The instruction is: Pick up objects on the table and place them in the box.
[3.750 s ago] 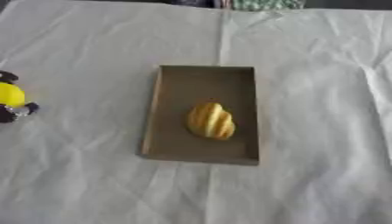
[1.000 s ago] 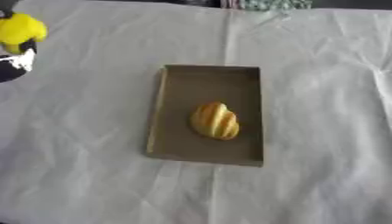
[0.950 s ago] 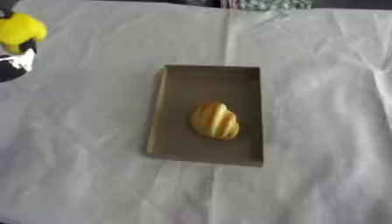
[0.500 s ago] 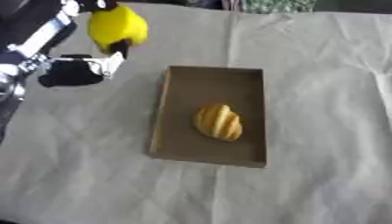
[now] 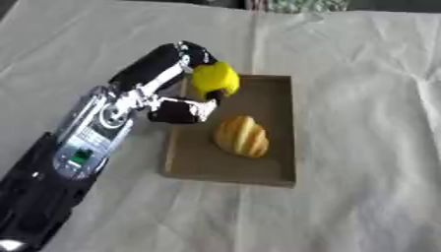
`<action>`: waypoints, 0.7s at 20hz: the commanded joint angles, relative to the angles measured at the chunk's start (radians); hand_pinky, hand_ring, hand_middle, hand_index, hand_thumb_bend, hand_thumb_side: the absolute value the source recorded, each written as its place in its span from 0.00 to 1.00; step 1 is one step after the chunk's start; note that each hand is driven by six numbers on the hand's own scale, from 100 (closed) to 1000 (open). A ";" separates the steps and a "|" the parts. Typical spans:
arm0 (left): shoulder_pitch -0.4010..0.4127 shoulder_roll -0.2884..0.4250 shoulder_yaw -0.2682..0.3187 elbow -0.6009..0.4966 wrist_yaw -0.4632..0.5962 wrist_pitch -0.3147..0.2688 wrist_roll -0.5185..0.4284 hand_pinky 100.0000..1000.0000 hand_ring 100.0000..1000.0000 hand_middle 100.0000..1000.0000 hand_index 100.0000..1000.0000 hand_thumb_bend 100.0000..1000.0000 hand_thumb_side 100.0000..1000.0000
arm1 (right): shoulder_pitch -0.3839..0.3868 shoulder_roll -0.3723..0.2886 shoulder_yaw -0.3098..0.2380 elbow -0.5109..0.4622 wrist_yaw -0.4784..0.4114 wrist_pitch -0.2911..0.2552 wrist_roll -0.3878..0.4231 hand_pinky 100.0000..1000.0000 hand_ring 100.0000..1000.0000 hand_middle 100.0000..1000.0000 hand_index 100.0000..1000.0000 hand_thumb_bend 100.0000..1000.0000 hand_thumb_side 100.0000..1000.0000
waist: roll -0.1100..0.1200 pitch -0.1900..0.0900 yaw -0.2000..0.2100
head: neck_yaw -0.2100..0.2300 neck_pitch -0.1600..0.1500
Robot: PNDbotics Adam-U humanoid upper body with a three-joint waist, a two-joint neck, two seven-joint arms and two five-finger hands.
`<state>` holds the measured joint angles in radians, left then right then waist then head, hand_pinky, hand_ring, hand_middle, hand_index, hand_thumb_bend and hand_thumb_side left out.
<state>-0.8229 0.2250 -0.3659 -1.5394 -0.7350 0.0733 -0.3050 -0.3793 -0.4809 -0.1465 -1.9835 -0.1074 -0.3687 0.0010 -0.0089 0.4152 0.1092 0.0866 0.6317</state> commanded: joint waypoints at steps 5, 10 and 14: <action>-0.011 -0.019 -0.001 0.089 -0.074 -0.033 0.034 0.94 0.84 0.80 0.93 0.36 0.45 | -0.010 -0.010 -0.004 -0.016 -0.008 0.003 0.004 0.91 0.83 0.66 0.84 0.00 0.52 | 0.001 -0.019 -0.001 | -0.001 -0.009; -0.009 -0.016 0.009 0.073 -0.163 -0.059 0.030 1.00 0.91 0.83 0.96 0.52 0.61 | -0.008 -0.010 -0.004 -0.016 -0.009 0.006 0.003 0.92 0.83 0.66 0.84 0.00 0.52 | 0.002 -0.019 0.000 | -0.007 -0.006; 0.005 -0.011 0.038 0.018 -0.190 -0.064 0.049 1.00 0.91 0.83 0.96 0.51 0.65 | -0.006 -0.011 -0.006 -0.016 -0.008 0.008 0.001 0.92 0.83 0.66 0.84 0.00 0.52 | 0.004 -0.021 0.001 | -0.011 -0.006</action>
<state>-0.8071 0.2020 -0.3457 -1.4870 -0.9134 0.0128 -0.2645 -0.3778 -0.4784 -0.1466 -1.9835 -0.1083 -0.3636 0.0030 -0.0041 0.4175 0.1100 0.0782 0.6312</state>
